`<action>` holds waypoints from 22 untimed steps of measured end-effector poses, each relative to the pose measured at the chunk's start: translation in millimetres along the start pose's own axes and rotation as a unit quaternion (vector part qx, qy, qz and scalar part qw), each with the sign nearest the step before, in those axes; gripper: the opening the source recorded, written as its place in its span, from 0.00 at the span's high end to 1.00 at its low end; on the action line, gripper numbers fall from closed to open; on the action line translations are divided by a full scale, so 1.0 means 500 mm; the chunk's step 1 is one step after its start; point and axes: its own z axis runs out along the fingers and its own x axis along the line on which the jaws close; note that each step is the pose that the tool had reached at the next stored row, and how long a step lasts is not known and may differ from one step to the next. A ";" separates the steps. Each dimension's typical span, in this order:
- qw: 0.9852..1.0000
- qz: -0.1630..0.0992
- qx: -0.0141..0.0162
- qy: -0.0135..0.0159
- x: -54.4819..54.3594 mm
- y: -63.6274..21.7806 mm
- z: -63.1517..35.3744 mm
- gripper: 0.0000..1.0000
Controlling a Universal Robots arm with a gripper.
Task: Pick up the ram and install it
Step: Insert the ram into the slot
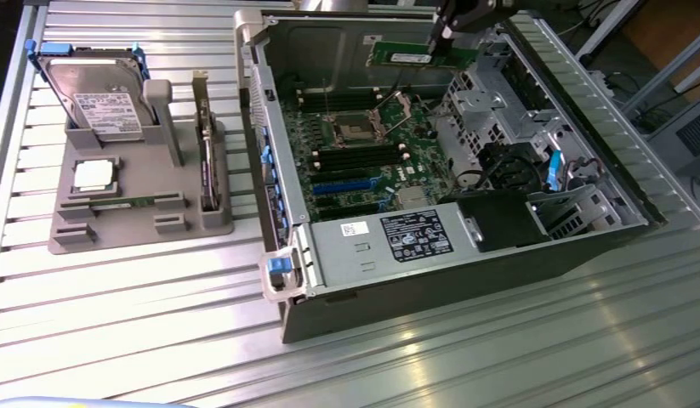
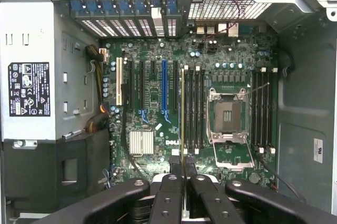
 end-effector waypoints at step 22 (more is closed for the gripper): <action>1.000 0.000 0.000 0.000 -0.001 -0.001 0.026 0.88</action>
